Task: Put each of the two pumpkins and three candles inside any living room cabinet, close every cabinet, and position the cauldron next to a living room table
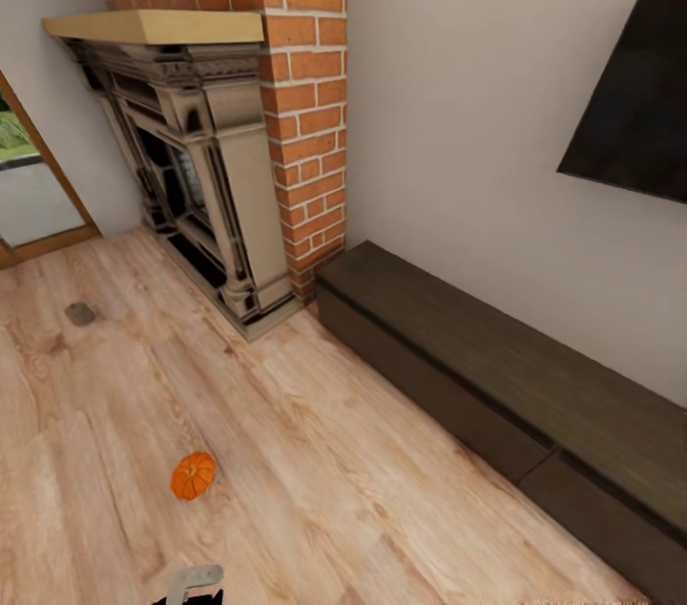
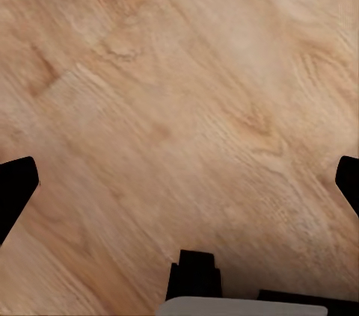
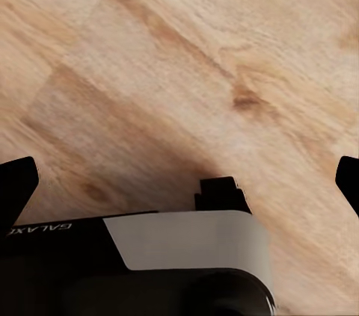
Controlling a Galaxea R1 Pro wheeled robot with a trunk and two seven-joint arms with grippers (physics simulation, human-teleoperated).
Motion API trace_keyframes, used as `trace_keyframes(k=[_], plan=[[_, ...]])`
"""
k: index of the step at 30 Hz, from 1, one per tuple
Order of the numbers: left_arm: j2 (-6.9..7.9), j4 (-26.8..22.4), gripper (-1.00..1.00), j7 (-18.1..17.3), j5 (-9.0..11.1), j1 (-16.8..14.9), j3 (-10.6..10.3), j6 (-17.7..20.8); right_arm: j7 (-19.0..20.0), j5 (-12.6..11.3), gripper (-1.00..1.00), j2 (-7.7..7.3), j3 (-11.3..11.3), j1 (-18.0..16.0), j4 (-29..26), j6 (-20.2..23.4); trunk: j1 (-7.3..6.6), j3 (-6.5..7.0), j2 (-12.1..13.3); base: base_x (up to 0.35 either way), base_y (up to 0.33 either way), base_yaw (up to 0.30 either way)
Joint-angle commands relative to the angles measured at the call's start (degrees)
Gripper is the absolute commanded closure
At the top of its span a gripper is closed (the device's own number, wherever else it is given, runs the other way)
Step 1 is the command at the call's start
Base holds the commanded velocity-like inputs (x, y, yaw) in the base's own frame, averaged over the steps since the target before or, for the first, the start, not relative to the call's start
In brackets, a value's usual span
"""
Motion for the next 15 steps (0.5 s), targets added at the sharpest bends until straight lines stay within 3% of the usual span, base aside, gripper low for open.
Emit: trace_keyframes(k=[1,15], plan=[[0.00,0.0,-1.00,0.1,0.0,0.0,0.0,0.0,-0.1,-0.6,-1.00,0.00,0.0,0.0,-0.1,0.3,0.01,-0.11,0.0,0.103,0.116,-0.220],[0.00,0.0,-1.00,0.1,0.0,0.0,0.0,0.0,-0.1,-0.6,-1.00,0.00,0.0,0.0,-0.1,0.2,0.01,-0.95,0.0,0.013,0.015,-0.220]])
